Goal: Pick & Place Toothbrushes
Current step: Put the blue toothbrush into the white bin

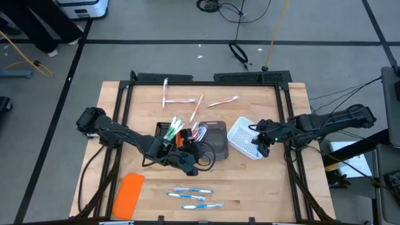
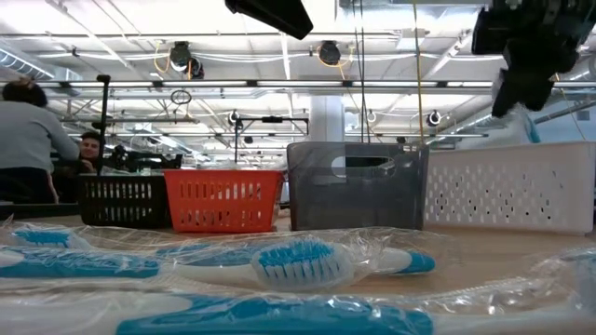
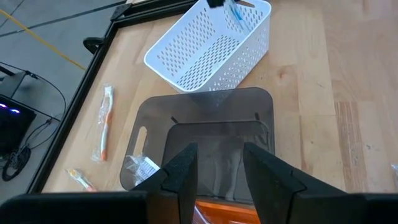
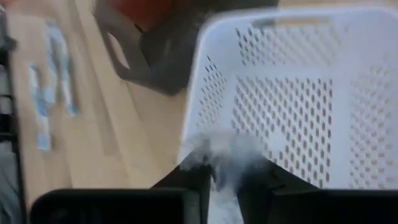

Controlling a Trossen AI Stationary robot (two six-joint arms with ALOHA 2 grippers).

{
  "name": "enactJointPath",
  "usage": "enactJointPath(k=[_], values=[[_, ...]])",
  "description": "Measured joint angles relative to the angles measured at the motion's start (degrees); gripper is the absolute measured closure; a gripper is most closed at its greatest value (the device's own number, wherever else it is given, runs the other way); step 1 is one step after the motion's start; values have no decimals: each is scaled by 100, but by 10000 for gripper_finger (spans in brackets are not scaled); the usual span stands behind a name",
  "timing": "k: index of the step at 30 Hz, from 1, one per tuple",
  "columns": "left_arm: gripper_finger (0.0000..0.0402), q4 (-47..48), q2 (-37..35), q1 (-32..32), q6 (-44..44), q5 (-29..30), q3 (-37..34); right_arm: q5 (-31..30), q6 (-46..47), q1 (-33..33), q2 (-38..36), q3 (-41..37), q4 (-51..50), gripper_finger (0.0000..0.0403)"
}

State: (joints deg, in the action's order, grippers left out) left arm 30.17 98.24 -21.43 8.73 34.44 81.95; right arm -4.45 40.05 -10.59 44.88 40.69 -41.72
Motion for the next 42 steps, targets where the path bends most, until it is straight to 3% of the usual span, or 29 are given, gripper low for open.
enactJointPath(k=[12, 25, 28, 34, 42], values=[[270, -1, 0, 156, 47, -2, 0, 11, -333, 176, -82, -221, 45, 253], [270, 2, 0, 155, 53, -29, 0, -15, -944, 692, -499, -221, -50, 249], [270, 4, 0, 159, 57, -506, 0, -8, -946, 721, -503, -221, -22, 248], [270, -9, 0, 132, 120, -2036, -95, 3, -946, 723, -503, -221, 83, 250], [270, -70, 2, -163, 863, -3106, -745, 5, -992, 723, -503, -221, 123, 252]])
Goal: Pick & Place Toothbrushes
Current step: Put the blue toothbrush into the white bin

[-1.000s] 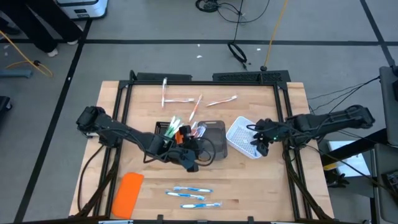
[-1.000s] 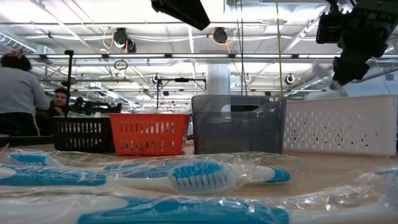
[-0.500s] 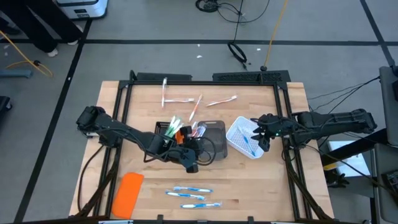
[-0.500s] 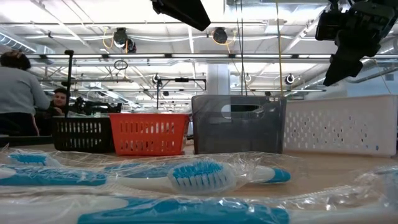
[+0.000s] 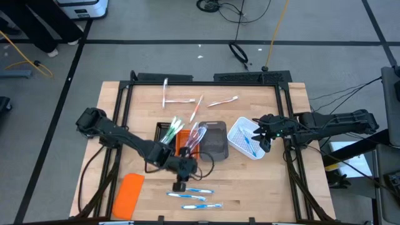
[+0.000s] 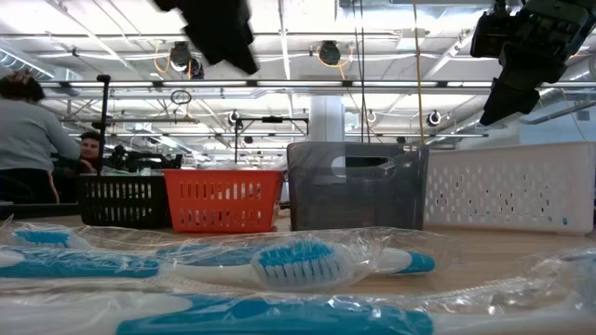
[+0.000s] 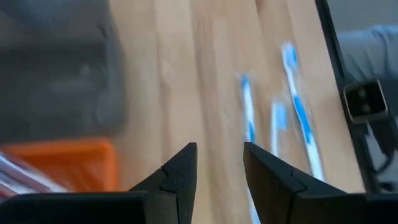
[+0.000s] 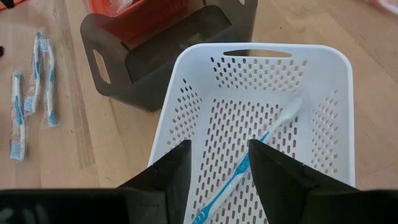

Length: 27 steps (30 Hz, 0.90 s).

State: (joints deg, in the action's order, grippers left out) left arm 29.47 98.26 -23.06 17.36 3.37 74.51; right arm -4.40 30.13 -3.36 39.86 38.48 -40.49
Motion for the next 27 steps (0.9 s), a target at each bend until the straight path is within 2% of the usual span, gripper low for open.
enactJointPath(k=[9, 18, 27], values=[[270, -1058, 2, -541, 1100, -186, -888, 0, -105, 0, 0, 0, 131, 254], [270, -1555, 2, -867, 2122, 172, -1439, 2, -234, -2, 0, 0, 297, 256], [270, -2065, 236, -969, 2544, 118, -1686, 2, -255, -2, 0, 0, 295, 253]])
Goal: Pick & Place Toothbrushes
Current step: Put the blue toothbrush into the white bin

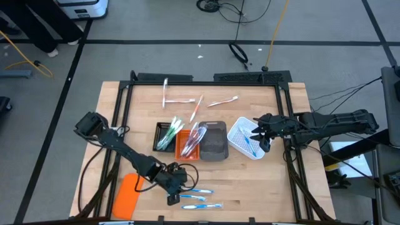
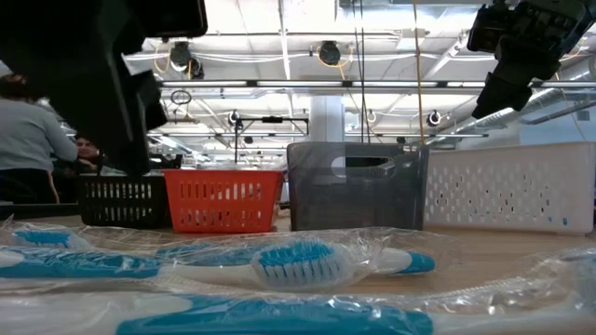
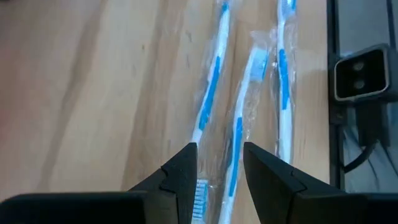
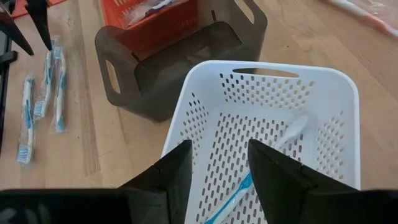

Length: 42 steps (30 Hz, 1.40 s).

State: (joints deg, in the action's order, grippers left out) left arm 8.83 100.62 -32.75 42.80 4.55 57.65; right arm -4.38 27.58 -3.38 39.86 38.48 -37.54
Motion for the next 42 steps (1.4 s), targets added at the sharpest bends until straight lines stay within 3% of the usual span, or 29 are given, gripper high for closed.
enactJointPath(k=[8, 13, 20, 25, 35, 42], values=[[270, 23, 617, 67, 302, -562, 12, 1, -42, -7, 0, 0, 2, 255], [276, 30, 671, 99, 266, -585, 26, 0, -44, -7, 0, 0, 2, 256], [387, 178, 619, 195, 142, -707, 20, -2, -80, -9, 2, 0, 2, 259], [397, 305, 628, 279, 4, -773, 117, 0, -129, -9, 2, 0, 2, 259], [401, 2468, 647, 483, -985, -581, 1548, 16, -247, -10, 6, 0, 297, 259], [402, 3634, 645, 652, -1866, -95, 2601, 492, -687, -179, 190, 0, 1047, 259]])
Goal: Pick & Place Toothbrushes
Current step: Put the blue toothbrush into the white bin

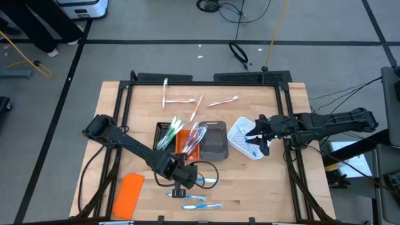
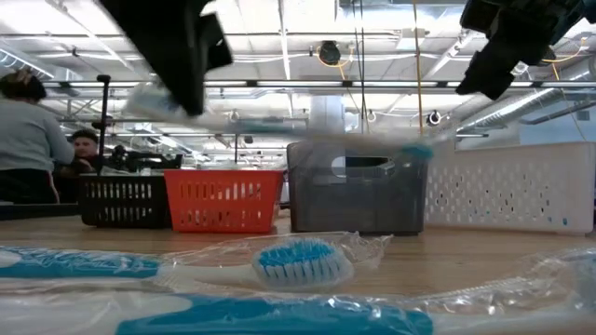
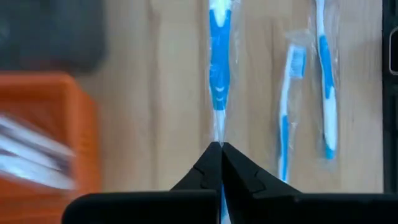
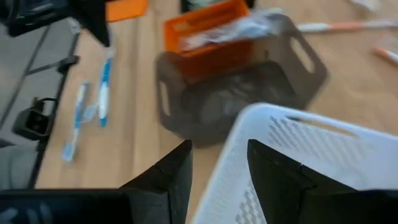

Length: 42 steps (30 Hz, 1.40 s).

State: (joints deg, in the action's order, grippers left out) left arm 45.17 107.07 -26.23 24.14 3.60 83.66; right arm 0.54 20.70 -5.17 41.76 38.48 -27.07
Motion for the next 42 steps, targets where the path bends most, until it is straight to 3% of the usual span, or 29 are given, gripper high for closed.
enactJointPath(k=[22, 30, 42], values=[[401, 1198, -9, 543, -2004, 1118, 1598, 301, -364, -658, 1481, -2, 2765, 259], [401, 1197, -20, 791, -2575, 1287, 1791, 430, -389, -658, 1892, -2, 3686, 259], [401, 1207, -20, 998, -2730, 1306, 1792, 415, -493, -653, 2732, -2, 4681, 259]])
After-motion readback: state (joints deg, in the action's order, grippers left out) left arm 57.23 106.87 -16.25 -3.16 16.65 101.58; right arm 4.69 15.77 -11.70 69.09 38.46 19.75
